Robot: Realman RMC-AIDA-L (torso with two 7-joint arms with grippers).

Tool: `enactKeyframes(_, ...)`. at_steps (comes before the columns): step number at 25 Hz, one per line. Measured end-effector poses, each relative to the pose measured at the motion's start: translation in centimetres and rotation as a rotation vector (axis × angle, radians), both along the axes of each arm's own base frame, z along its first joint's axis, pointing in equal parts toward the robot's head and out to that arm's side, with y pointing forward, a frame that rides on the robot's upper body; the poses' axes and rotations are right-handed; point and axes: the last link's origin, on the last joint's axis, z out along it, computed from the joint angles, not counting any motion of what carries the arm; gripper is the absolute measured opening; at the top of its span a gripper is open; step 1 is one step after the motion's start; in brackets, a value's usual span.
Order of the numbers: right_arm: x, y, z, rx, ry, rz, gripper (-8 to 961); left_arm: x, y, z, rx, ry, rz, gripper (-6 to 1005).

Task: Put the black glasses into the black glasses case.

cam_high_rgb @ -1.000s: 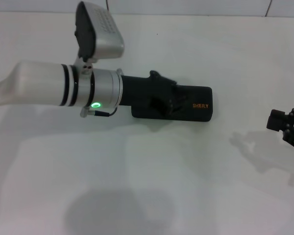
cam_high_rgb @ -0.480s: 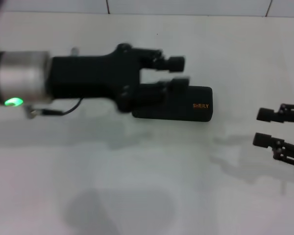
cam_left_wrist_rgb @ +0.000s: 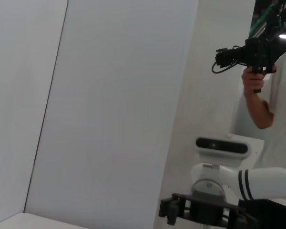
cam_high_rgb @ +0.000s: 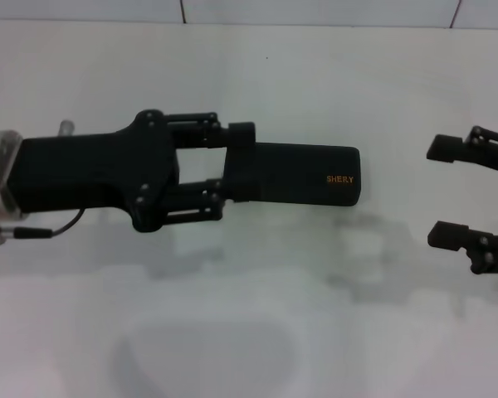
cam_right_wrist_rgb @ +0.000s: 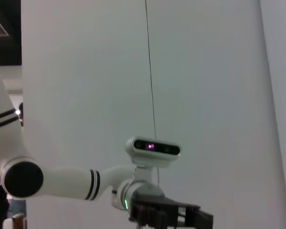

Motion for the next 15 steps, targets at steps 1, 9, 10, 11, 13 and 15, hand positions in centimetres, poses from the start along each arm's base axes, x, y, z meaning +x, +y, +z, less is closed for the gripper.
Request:
enactKeyframes(1,-0.2,0.2,0.0,-0.011,0.002,0.000,795,-0.2,-0.1,-0.1,-0.001,-0.003,-0.001,534)
enactKeyframes(9,-1.1,1.0,-0.4,-0.042,0.012,0.014,856,-1.0,-1.0,-0.4,-0.001,-0.049,-0.068,613)
enactKeyframes(10,-1.2,1.1,-0.5,-0.047,0.016,0.012,856,-1.1,-1.0,-0.4,0.019,-0.066,-0.078,621)
enactKeyframes(11,-1.2,1.2,-0.6,-0.049,0.018,0.011,856,-1.2,-1.1,-0.4,0.026,-0.076,-0.076,630)
enactKeyframes(13,-1.2,1.3,-0.7,-0.055,0.023,0.004,856,-1.4,-1.0,-0.6,0.037,-0.099,-0.065,646)
enactKeyframes(15,-1.2,1.5,-0.9,-0.064,0.033,-0.007,856,-1.5,-0.9,-0.6,0.034,-0.098,-0.061,662)
